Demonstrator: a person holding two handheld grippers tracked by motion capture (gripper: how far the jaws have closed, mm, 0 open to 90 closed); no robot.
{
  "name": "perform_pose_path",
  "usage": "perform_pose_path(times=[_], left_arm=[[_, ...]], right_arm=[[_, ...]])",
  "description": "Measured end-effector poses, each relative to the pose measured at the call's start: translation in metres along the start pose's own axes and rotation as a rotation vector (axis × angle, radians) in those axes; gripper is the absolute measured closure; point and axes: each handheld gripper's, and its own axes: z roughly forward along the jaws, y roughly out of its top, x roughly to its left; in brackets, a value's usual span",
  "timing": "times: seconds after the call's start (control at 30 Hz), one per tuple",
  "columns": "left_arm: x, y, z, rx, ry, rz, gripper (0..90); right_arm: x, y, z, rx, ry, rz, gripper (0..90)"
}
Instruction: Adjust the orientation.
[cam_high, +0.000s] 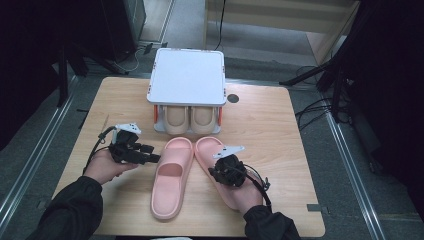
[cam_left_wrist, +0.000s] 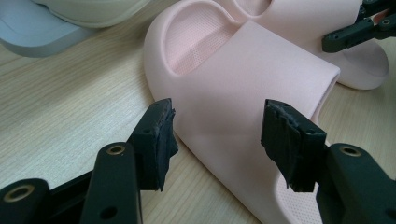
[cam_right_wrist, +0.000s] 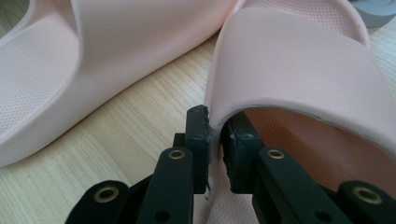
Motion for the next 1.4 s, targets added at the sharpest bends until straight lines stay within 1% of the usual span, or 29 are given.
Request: perform_pose_path(times=[0.03, 0.1, 0.13, 0.17, 0.23, 0.27, 0.33, 0.4, 0.43, 0.47, 0.5, 0.53, 0.6, 0.7, 0.73, 0.8, 0.87, 0.9, 1.0, 1.03, 1.1, 1.13, 1.27, 1.33, 1.37, 1.4], left_arm=[[0.0, 0.0, 0.0, -0.001, -0.001, 0.001, 43.4], [0.0, 0.0, -0.001, -0.002, -0.002, 0.004, 43.5], [0.0, 0.0, -0.002, -0.002, 0.001, 0.006, 43.5], [0.0, -0.001, -0.002, -0.003, 0.002, 0.005, 43.5], [0.001, -0.001, -0.003, -0.007, -0.001, 0.0, 43.6], [0.001, -0.001, -0.004, -0.009, 0.007, 0.001, 43.6], [0.0, -0.001, -0.006, -0.017, 0.006, 0.006, 48.2], [-0.001, -0.002, -0.009, -0.028, 0.007, 0.013, 53.2], [-0.001, -0.002, -0.009, -0.027, 0.005, 0.015, 55.7], [-0.002, -0.003, -0.01, -0.027, 0.013, 0.021, 58.7], [-0.002, -0.003, -0.011, -0.024, 0.011, 0.023, 61.4], [-0.002, -0.004, -0.011, -0.017, 0.011, 0.023, 63.7], [0.0, -0.005, -0.012, -0.008, 0.009, 0.026, 69.0], [0.003, -0.008, -0.011, 0.003, 0.009, 0.013, 74.4], [0.005, -0.009, -0.01, 0.007, 0.009, 0.008, 75.9], [0.007, -0.011, -0.008, 0.015, 0.012, 0.001, 77.5], [0.008, -0.013, -0.005, 0.032, 0.015, 0.01, 79.0], [0.008, -0.013, -0.004, 0.034, 0.017, 0.014, 79.8], [0.009, -0.014, -0.003, 0.032, 0.011, 0.017, 80.5], [0.01, -0.014, -0.002, 0.037, 0.013, 0.018, 80.5], [0.011, -0.015, 0.0, 0.048, 0.013, 0.011, 79.8], [0.011, -0.015, 0.0, 0.053, 0.016, 0.015, 79.8], [0.012, -0.016, 0.003, 0.064, 0.01, 0.011, 79.9], [0.011, -0.017, 0.007, 0.072, 0.006, 0.009, 79.8], [0.011, -0.016, 0.008, 0.083, 0.003, 0.016, 79.4], [0.01, -0.016, 0.01, 0.081, 0.002, 0.01, 78.7]], right_arm=[[-0.001, 0.0, 0.0, 0.002, 0.012, 0.001, 79.5], [-0.003, 0.0, 0.0, -0.001, 0.042, 0.011, 70.1], [-0.005, 0.0, -0.001, -0.004, 0.061, 0.015, 69.1], [-0.006, 0.0, -0.004, -0.01, 0.065, 0.023, 69.0], [-0.008, 0.0, -0.011, -0.031, 0.073, 0.023, 67.0], [-0.01, 0.0, -0.014, -0.043, 0.081, 0.024, 67.0], [-0.013, -0.002, -0.024, -0.05, 0.089, 0.041, 69.0], [-0.016, -0.004, -0.033, -0.053, 0.091, 0.051, 73.0], [-0.018, -0.005, -0.037, -0.058, 0.09, 0.054, 76.1], [-0.021, -0.007, -0.042, -0.065, 0.093, 0.053, 79.0], [-0.024, -0.008, -0.046, -0.067, 0.09, 0.06, 80.6], [-0.026, -0.009, -0.05, -0.074, 0.079, 0.063, 82.4], [-0.034, -0.011, -0.057, -0.089, 0.066, 0.076, 83.1], [-0.051, -0.014, -0.062, -0.103, 0.021, 0.089, 83.0], [-0.057, -0.016, -0.062, -0.108, 0.005, 0.09, 83.0], [-0.07, -0.02, -0.059, -0.1, -0.019, 0.1, 83.0], [-0.081, -0.022, -0.055, -0.082, -0.032, 0.127, 82.4], [-0.085, -0.022, -0.052, -0.073, -0.035, 0.143, 82.6], [-0.093, -0.022, -0.045, -0.067, -0.042, 0.158, 83.1], [-0.094, -0.022, -0.043, -0.058, -0.043, 0.17, 83.1], [-0.096, -0.021, -0.037, -0.045, -0.05, 0.166, 82.8], [-0.097, -0.021, -0.034, -0.035, -0.044, 0.17, 82.6], [-0.095, -0.019, -0.027, -0.009, -0.039, 0.162, 81.9], [-0.093, -0.019, -0.025, -0.003, -0.038, 0.149, 81.8], [-0.092, -0.018, -0.023, 0.001, -0.037, 0.143, 81.7], [-0.091, -0.018, -0.022, 0.005, -0.043, 0.138, 81.6]])
